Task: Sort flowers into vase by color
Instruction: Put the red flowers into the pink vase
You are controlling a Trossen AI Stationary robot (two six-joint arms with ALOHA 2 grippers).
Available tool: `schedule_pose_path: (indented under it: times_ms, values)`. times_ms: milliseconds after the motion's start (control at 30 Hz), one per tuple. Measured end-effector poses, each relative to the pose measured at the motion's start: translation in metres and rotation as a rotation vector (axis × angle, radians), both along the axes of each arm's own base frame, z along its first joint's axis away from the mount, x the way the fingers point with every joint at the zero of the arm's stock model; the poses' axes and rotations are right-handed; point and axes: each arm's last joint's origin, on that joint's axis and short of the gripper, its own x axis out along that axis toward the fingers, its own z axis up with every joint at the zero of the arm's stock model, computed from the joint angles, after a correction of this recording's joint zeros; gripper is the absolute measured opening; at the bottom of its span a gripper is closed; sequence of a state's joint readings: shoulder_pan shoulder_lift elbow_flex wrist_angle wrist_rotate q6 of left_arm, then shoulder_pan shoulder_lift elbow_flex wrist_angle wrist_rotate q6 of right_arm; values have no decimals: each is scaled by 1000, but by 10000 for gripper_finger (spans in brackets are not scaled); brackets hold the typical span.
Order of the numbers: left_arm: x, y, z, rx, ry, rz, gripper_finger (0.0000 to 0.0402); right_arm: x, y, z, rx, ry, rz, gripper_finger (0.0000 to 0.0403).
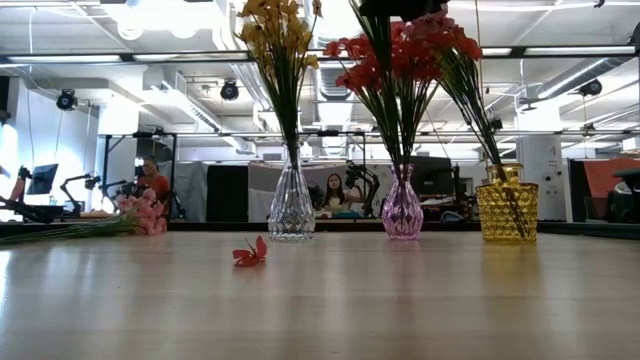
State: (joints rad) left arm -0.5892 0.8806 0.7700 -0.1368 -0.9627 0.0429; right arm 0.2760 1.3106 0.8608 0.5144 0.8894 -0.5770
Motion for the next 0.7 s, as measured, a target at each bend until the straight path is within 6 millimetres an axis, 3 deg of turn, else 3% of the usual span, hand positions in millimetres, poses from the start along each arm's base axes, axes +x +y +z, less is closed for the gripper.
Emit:
schedule_pose_path:
  times_ms: [700]
  values:
    - [0, 0, 0, 0, 0, 0, 220, -1, -3, -8, -11, 27, 22, 13]
